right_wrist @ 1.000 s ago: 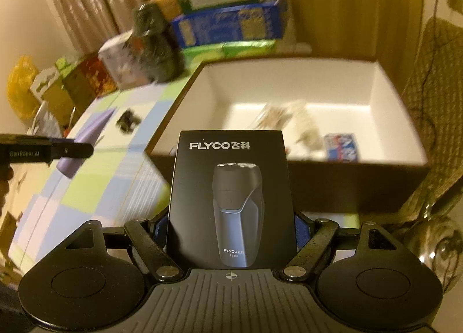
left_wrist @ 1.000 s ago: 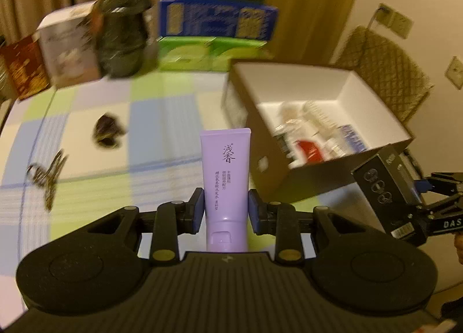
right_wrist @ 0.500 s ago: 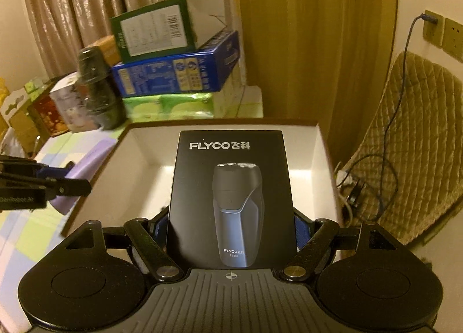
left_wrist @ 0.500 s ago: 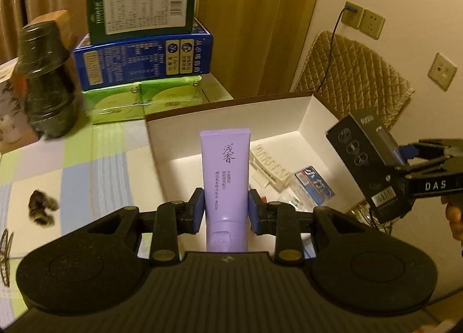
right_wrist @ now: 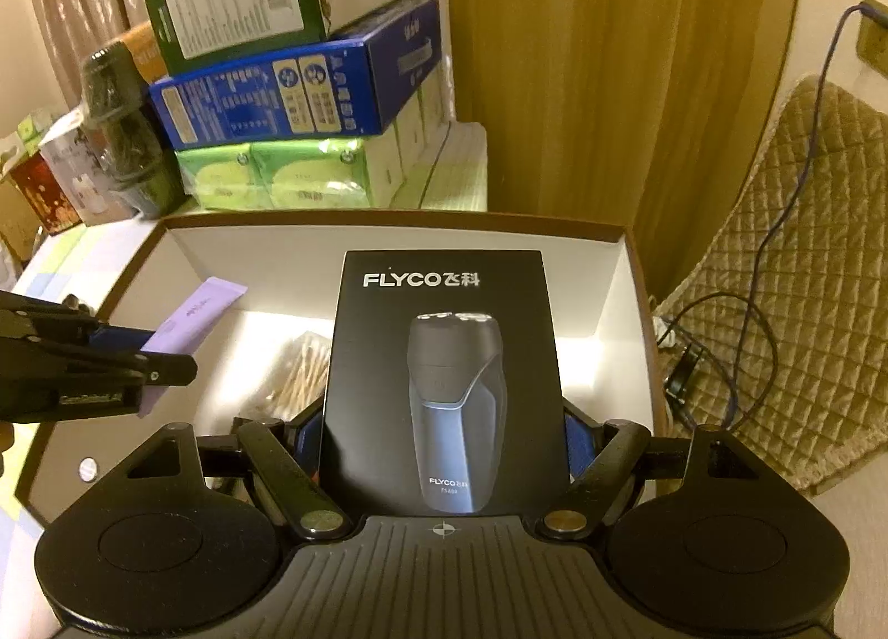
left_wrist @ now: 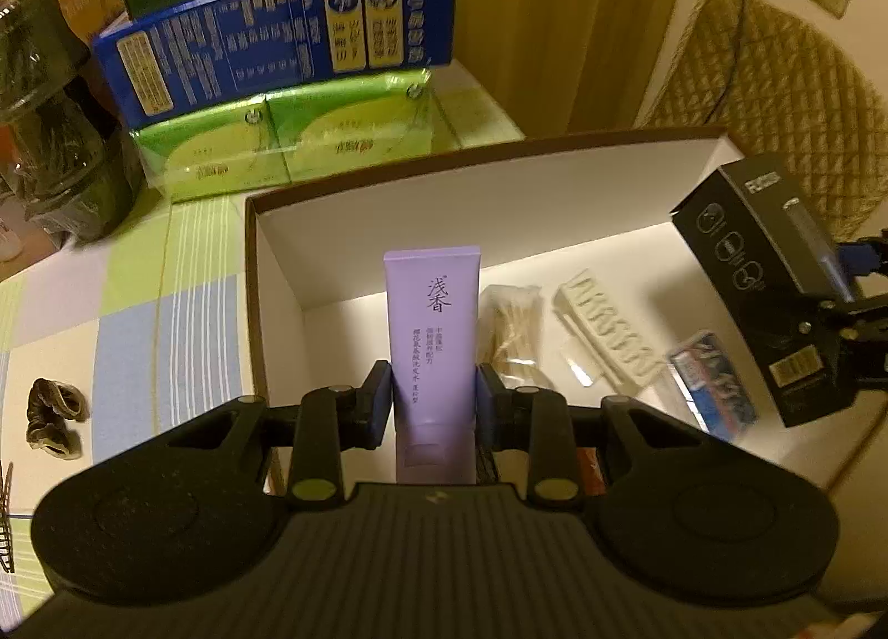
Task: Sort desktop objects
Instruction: 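Lower and open both tools to release the FLYCO box and tube inside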
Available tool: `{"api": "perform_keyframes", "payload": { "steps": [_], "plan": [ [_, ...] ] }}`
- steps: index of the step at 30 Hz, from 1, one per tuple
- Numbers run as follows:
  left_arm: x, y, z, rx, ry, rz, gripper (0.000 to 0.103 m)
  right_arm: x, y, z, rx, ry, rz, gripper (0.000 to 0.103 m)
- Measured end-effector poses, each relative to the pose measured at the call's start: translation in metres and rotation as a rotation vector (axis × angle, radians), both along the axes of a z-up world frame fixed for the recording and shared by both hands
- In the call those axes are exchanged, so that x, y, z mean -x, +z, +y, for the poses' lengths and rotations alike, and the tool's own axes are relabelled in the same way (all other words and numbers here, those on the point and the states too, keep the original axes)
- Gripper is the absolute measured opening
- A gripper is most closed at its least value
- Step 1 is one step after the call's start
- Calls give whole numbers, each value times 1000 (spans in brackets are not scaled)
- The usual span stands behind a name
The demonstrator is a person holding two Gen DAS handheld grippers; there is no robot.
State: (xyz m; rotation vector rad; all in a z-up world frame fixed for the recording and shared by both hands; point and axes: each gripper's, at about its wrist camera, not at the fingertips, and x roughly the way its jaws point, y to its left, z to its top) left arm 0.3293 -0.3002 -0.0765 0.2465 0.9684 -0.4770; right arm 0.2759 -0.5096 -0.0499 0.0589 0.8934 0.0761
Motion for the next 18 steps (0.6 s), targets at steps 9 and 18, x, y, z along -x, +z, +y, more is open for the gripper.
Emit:
{"api": "perform_keyframes", "payload": {
  "steps": [9,18],
  "plan": [
    [-22,-24,-16,-43,5,42,27,-20,-14,-3,9,12,35,76],
    [-28,-26,-19,-51,-3,16,30,-32,-22,0,21,20,61,76]
  ]
}}
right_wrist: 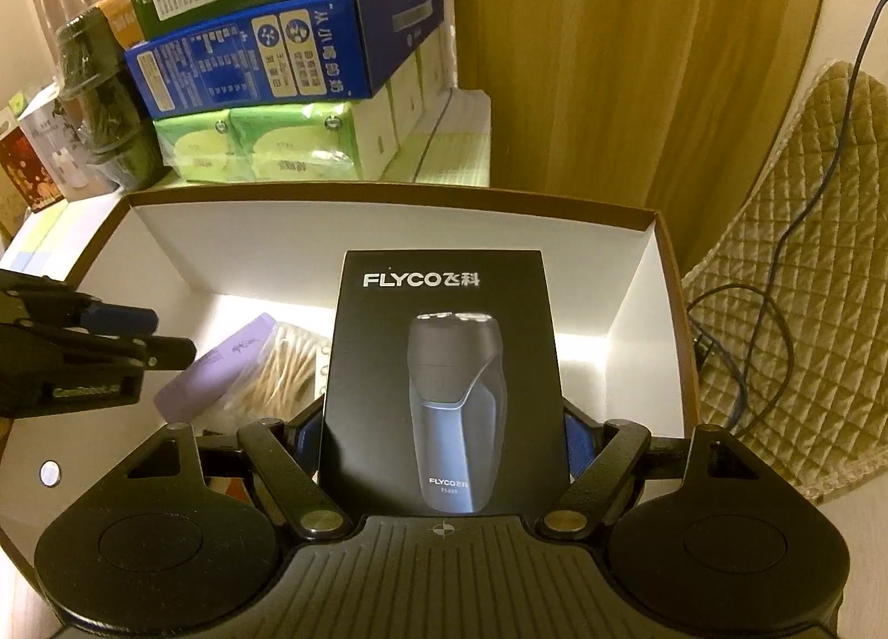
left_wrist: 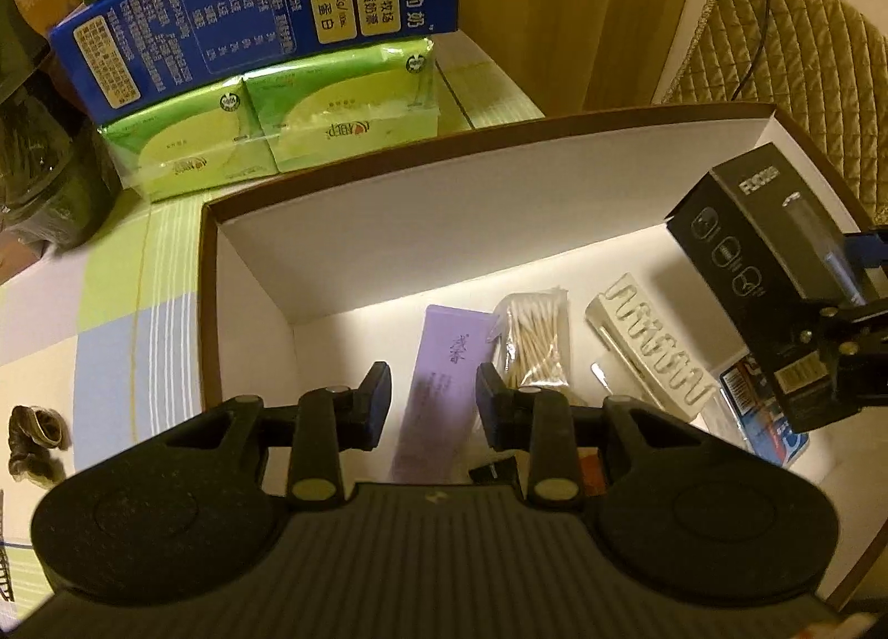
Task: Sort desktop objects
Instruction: 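Lower and open both tools to release the FLYCO box and tube inside, then withdraw both tools from the box toward the claw clip and scrunchie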
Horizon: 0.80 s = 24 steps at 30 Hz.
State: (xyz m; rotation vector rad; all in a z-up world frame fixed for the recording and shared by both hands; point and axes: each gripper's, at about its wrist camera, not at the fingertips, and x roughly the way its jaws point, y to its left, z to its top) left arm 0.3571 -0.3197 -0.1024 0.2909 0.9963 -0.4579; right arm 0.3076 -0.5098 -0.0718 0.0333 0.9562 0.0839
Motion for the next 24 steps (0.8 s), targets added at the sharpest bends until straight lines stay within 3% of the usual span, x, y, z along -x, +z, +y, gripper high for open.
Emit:
{"api": "perform_keyframes", "payload": {
  "steps": [7,11,15,18,24],
  "plan": [
    [5,7,8,34,-13,12,35,-6,-4,3,12,-11,-5,76],
    [10,15,11,49,-23,0,48,-5,0,1,-21,-18,-56,77],
    [18,25,17,73,-33,-8,62,6,14,2,-50,-8,-93,95],
    [27,36,25,98,-35,-15,69,22,21,8,-50,15,-117,101],
    [52,55,39,118,-38,-47,84,57,25,19,-69,20,-119,101]
  ]
}}
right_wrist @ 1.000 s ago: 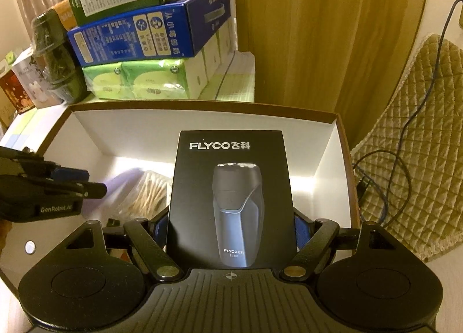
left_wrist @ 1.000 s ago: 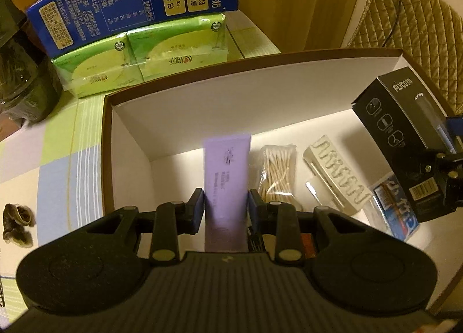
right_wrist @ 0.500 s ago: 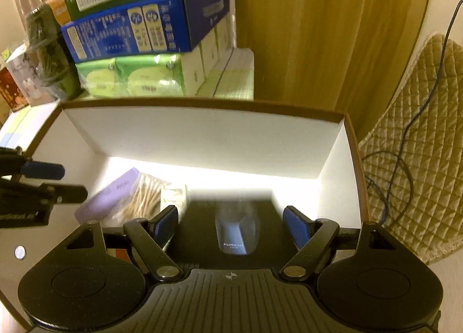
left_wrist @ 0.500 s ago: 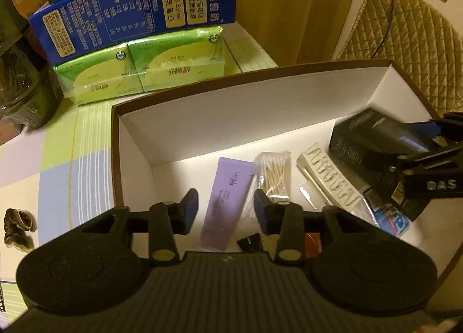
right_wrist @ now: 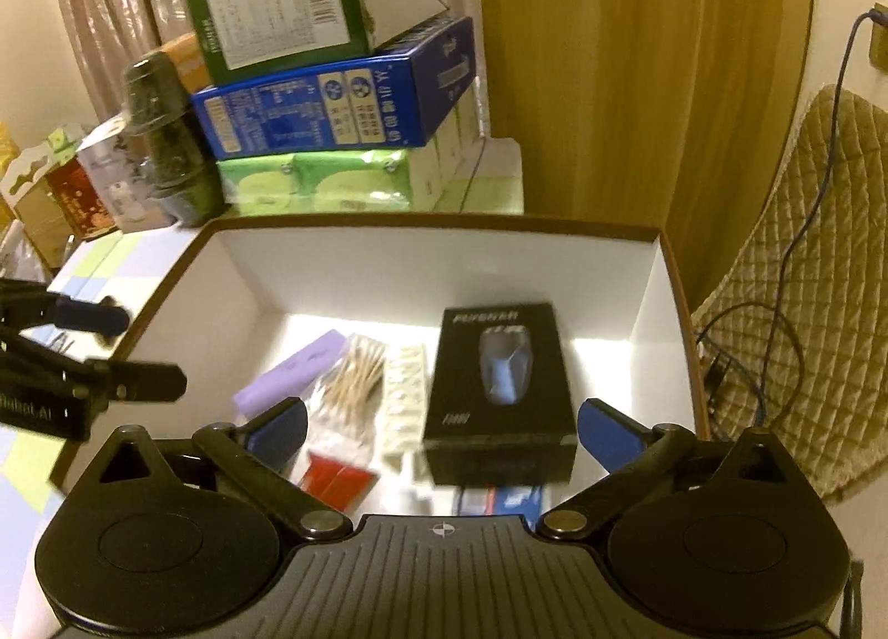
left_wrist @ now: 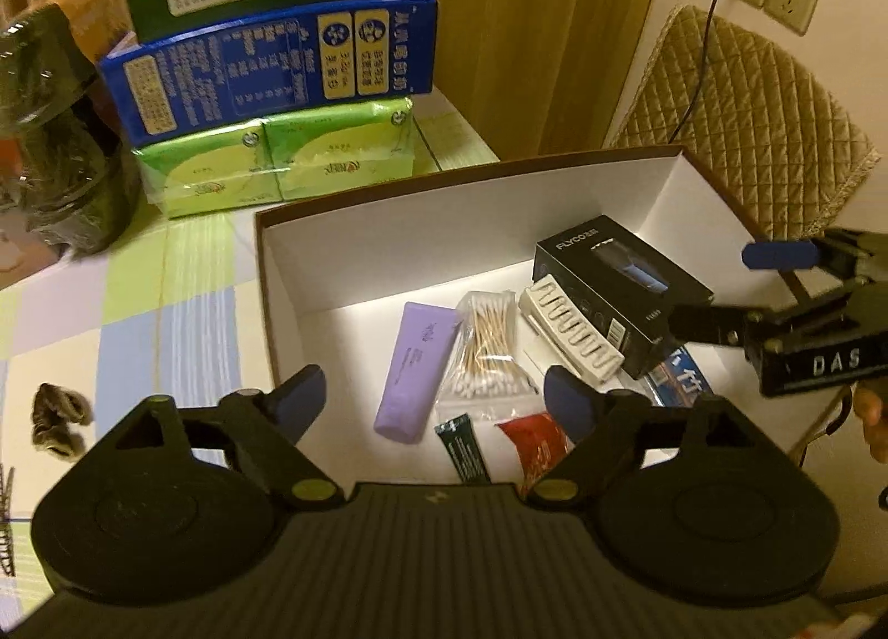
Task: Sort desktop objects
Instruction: 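Withdraw both tools from the box toward the claw clip and scrunchie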
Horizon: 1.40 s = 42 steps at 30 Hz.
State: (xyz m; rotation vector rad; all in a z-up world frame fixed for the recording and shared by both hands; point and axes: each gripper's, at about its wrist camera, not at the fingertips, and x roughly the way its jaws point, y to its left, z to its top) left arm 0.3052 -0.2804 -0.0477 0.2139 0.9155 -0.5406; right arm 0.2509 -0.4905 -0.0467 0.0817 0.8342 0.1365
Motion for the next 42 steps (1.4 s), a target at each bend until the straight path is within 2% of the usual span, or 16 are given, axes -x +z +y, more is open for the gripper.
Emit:
{"api": "perform_keyframes", "payload": {
  "steps": [14,23,30,42],
  "plan": [
    [57,31,44,36,65,-46,94,69,23,32,-26,-1,-22,101],
    [94,36,79,49,96,-38,95,102,32,62,-27,13,-24,101],
    [120,32,118,41,125,-17,95,121,28,93,-33,33,-3,101],
    [146,17,180,11,173,63,95,139,6,163,-46,110,94,101]
  ]
}}
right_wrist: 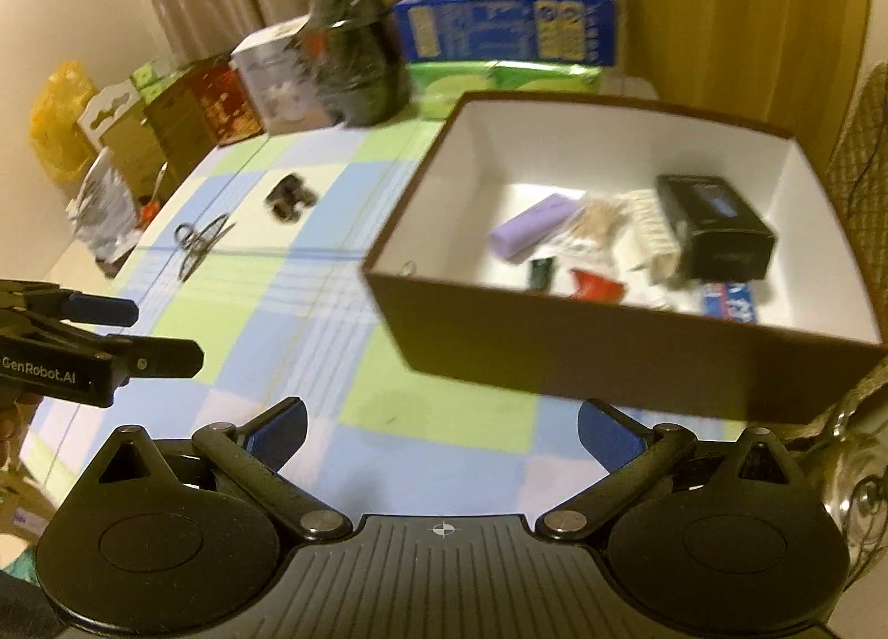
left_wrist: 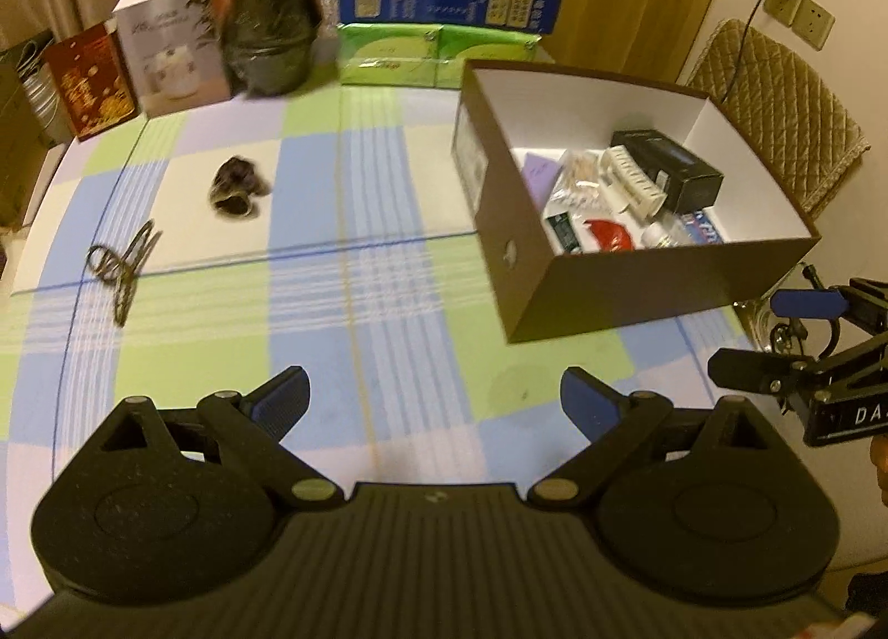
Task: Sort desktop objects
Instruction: 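Withdraw both tools from the box toward the claw clip and scrunchie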
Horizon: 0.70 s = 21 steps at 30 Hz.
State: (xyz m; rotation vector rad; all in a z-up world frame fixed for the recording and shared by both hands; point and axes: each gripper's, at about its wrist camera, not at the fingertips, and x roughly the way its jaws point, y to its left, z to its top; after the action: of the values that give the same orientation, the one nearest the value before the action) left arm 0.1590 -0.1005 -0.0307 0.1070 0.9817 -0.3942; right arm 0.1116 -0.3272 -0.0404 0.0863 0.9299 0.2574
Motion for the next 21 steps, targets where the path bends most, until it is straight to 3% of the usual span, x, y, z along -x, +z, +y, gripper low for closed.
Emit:
{"api": "perform_keyframes", "payload": {
  "steps": [21],
  "plan": [
    [-5,-5,109,-24,129,45,95,-21,-28,123,-21,153,80,101]
  ]
}}
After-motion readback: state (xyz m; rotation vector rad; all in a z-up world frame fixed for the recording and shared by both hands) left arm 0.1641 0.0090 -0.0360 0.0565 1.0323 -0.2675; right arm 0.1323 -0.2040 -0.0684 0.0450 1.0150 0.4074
